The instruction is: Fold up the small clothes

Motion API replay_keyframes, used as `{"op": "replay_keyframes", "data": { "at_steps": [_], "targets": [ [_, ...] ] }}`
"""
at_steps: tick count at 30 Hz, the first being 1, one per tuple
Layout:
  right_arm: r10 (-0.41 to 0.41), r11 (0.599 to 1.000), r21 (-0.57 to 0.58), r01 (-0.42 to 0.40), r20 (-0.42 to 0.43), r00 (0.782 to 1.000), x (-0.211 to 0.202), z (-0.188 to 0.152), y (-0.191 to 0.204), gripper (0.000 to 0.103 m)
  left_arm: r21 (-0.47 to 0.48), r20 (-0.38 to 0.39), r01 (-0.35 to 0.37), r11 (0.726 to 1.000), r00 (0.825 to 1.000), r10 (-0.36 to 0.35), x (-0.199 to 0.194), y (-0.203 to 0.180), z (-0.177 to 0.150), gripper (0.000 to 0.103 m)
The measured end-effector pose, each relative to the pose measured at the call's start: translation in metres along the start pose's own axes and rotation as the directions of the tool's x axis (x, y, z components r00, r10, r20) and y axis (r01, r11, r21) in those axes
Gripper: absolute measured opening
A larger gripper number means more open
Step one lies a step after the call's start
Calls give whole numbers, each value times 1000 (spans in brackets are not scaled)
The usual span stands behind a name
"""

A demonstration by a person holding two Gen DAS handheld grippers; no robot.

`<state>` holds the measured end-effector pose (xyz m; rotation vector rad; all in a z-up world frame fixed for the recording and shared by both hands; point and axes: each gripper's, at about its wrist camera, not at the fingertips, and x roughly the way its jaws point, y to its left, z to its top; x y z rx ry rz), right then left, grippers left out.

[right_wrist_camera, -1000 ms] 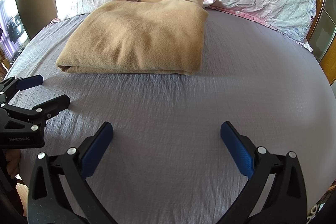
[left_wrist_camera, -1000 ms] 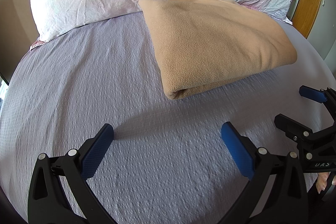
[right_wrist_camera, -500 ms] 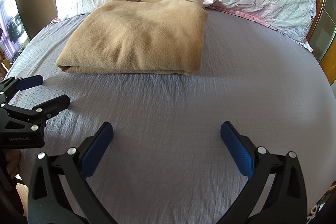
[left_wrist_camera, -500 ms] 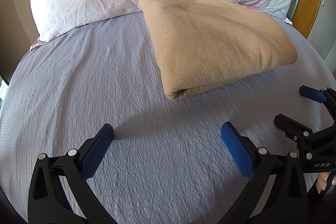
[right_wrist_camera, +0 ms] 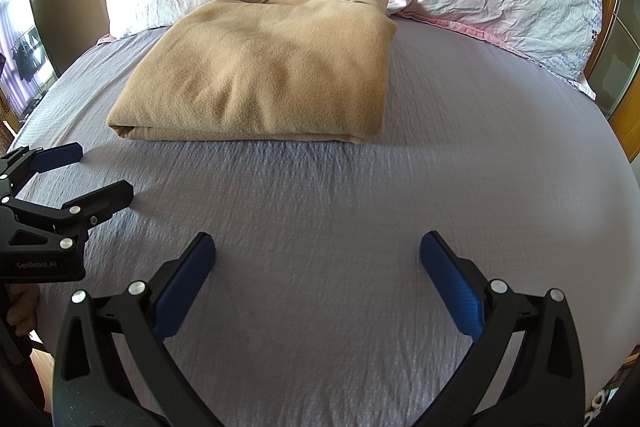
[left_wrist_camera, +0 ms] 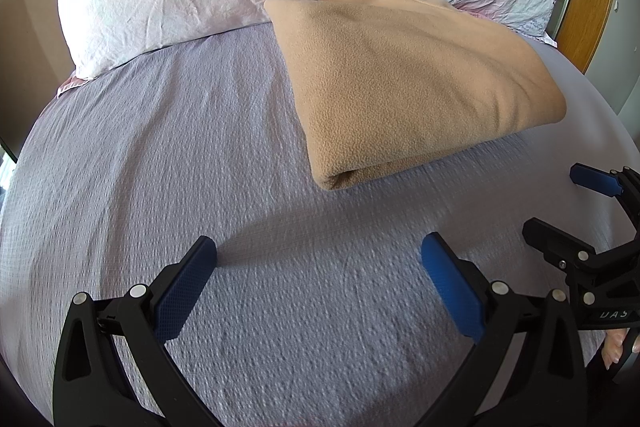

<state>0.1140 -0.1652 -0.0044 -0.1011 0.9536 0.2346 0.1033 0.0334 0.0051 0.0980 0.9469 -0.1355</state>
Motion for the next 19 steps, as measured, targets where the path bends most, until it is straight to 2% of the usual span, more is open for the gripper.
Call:
{"op": "replay_keyframes", "data": {
  "at_steps": [19],
  "targets": [
    [0,1000,0,0,0,1000,1,0,0,101,-1,2,-1,1000,1000,1,0,-1,2,102]
  ]
}}
